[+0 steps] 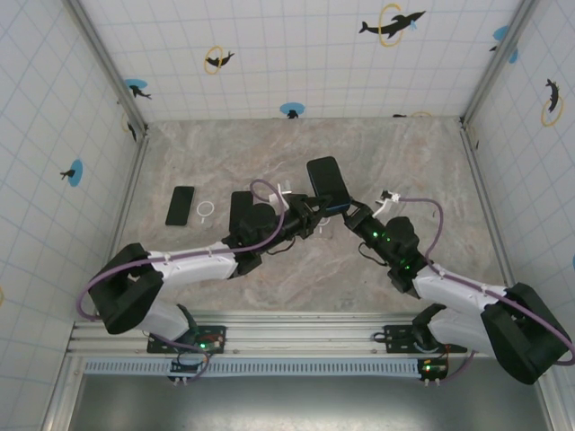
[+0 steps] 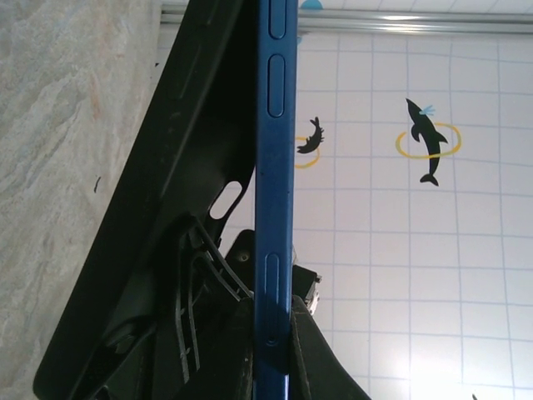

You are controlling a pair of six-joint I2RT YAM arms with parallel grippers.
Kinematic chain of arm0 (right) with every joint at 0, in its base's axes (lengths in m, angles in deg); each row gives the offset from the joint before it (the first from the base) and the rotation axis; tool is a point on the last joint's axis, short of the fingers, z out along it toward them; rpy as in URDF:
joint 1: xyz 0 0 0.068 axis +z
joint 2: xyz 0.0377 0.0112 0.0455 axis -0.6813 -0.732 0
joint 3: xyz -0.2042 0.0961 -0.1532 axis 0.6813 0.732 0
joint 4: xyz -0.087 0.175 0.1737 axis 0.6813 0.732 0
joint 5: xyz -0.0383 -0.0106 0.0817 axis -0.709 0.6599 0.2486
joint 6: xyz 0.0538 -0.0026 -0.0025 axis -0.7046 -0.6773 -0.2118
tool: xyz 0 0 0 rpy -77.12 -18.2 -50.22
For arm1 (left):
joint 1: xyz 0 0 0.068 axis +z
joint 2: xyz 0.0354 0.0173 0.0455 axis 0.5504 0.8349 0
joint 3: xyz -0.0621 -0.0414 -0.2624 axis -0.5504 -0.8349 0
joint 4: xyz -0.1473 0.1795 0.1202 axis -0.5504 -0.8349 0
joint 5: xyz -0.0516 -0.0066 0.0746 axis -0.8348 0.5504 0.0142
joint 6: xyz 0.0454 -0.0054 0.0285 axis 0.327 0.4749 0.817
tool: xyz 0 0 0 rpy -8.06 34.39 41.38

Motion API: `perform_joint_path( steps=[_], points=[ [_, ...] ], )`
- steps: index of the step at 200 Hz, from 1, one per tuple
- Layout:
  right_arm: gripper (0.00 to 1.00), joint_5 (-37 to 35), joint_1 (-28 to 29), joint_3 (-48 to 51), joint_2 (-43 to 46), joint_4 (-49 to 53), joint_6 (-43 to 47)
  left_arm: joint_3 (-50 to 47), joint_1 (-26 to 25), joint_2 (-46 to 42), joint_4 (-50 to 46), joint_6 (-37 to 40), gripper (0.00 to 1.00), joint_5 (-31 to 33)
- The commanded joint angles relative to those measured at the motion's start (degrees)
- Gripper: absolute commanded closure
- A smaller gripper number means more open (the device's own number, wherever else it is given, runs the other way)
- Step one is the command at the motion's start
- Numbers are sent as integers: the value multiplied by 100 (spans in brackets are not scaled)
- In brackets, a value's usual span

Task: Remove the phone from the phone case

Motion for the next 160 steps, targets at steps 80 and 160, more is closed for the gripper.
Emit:
perform_joint_path(
  steps=[80,160],
  points=[
    [100,-1114,66,-409,-305,484,368,886,-126,507,880,44,100,-575],
    [100,-1525,-152,-100,55,836,987,893,-125,424,789,119,100,-474]
  ],
)
